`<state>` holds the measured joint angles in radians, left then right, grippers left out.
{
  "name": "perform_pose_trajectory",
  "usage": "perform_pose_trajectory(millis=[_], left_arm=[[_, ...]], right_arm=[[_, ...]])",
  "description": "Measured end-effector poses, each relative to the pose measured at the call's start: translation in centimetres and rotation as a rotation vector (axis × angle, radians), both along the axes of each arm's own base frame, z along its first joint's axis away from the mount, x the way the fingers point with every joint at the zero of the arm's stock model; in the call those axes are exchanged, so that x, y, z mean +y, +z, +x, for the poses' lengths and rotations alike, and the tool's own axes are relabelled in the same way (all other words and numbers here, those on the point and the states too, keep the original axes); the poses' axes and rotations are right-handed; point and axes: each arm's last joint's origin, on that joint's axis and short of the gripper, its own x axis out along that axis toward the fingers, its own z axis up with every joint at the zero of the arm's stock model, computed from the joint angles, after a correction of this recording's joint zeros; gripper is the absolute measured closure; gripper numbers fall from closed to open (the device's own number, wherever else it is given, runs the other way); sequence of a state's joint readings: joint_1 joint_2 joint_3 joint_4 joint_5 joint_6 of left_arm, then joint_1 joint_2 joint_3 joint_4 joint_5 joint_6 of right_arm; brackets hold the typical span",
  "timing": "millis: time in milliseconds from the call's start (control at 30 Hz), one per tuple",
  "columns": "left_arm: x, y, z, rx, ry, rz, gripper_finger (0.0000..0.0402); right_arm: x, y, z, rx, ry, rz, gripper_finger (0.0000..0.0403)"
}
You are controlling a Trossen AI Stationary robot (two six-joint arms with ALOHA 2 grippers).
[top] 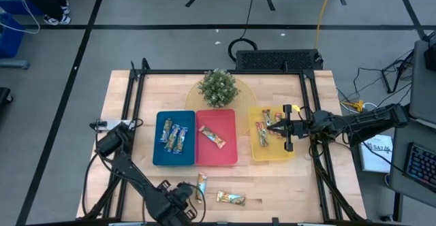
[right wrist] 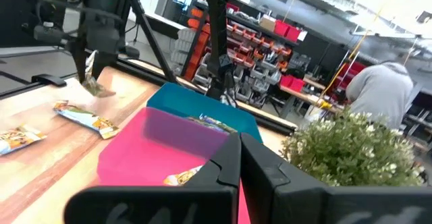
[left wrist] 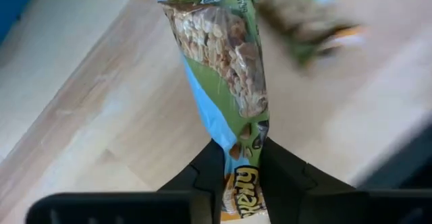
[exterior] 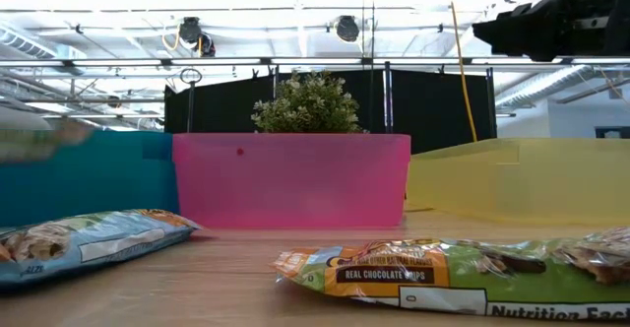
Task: Pick and place Granola Bars by type
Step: Put the left yellow granola bar into the red bin
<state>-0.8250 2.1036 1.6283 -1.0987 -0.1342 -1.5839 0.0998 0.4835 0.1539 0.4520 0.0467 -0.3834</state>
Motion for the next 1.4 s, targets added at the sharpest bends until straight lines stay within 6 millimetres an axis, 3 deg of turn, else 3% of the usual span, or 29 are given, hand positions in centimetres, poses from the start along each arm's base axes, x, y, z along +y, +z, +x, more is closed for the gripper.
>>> perform_pose_trajectory(millis=[167, 300, 433, 533, 833, 1033, 1400], left_arm=[[0.0, 2.7, 0.2, -0.102, -0.041, 0.028, 0.0325], [2.2, 6.2, 2.2, -0.245, -0.022, 0.066, 0.0326], [6.2, 8.6, 4.5, -0.235, 0.021, 0.103, 0.0326], [9.6, 9.6, 6.2, -0.179, -0.055, 0.145, 0.0326], [21.6, 9.7, 10.7, -0.056, -0.068, 0.169, 0.0326], [26.1, 9.1, 11.4, 0.043, -0.418, 0.168, 0.0326], [28.6, 9.1, 11.5, 0.223, -1.369, 0.267, 0.0326]], right_arm=[[0.0, -0.2, 0.0, 0.022, 0.002, 0.054, 0.0403], [0.0, -0.1, 0.0, 0.017, 0.002, 0.054, 0.0403], [0.0, -0.1, 0.0, 0.018, 0.002, 0.060, 0.0403], [0.0, -0.3, 0.0, 0.033, 0.002, 0.078, 0.0403], [0.0, -1.0, 0.0, 0.110, -0.001, 0.072, 0.0403], [0.0, -1.1, 0.0, 0.113, -0.001, 0.070, 0.0403], [0.0, -1.1, 0.0, 0.115, -0.003, 0.045, 0.0403]])
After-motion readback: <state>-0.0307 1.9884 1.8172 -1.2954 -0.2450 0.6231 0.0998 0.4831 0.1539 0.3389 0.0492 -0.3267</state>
